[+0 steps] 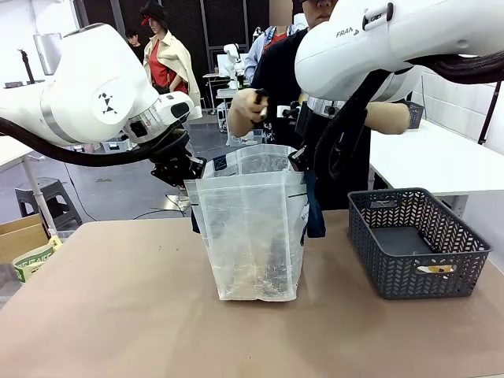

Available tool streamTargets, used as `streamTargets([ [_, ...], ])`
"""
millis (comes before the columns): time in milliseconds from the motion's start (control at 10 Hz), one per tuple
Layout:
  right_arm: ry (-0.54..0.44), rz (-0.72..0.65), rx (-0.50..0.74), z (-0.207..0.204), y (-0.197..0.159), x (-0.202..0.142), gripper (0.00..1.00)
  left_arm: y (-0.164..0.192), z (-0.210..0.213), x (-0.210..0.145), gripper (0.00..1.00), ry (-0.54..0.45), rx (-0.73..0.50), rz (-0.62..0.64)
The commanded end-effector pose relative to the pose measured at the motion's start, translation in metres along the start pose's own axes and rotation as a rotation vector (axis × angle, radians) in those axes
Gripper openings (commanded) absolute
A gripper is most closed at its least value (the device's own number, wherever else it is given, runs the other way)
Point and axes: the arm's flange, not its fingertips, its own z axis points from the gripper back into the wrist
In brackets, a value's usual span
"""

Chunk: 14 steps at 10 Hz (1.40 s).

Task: Transfer purchased items from the store into the shopping bag.
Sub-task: Move the Reusable shopping bag to the right side of the table.

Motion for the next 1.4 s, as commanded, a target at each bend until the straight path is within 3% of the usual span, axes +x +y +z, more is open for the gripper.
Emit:
streamTargets([
  [0, -0.004, -0.004, -0.003, 0.0025, -0.0029, -0.0007, 0.0, 0.0031, 0.0015, -0.0009, 0.0, -0.004, 0.006, 0.015],
  [1300, -0.004, -0.004, -0.003, 0.0025, -0.0029, -0.0007, 0.0, 0.0031, 0.0015, -0.0009, 0.0, -0.004, 0.006, 0.015],
])
